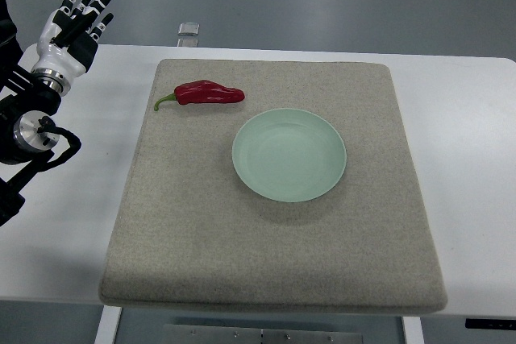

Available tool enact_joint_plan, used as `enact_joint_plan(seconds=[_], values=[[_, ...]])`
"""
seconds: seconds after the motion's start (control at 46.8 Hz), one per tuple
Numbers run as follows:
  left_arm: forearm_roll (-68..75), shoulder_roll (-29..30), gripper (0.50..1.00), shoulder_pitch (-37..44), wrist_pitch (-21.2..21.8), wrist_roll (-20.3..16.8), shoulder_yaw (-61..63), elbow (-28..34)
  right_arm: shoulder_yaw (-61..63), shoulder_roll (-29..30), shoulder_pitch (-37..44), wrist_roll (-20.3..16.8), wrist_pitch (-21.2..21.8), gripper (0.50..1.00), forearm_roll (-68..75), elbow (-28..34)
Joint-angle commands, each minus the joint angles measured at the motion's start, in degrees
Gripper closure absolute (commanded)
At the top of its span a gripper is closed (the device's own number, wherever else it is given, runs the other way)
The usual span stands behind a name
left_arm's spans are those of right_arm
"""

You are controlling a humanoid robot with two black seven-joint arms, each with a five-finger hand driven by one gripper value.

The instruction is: Place red pepper on plate with left hand

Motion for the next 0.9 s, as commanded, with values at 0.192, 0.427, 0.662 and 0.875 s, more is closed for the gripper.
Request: enact_joint_plan(seconds=[0.192,0.427,0.662,0.875], values=[[0.0,-0.09,0.5,-0.42,0.07,0.0,-0.05,0.0,0.0,0.0,0.0,0.0,0.0,0.572,-0.03,0.0],[-0.09,-0.35,0.5,-0.6,-0.02,0.0,0.04,0.0,0.0,0.0,0.0,0.0,0.0,0.572,-0.03,0.0],[-0.18,-0.61,0.5,-1.56,-2.48,0.0,0.04,0.36,0.0,0.0,0.0,0.0,0.0,0.572,-0.03,0.0],[-0.09,-0.7,0.5,-1.57,-3.97,0.0,0.3,0.71,0.0,0.0,0.0,0.0,0.0,0.572,0.06,0.0]])
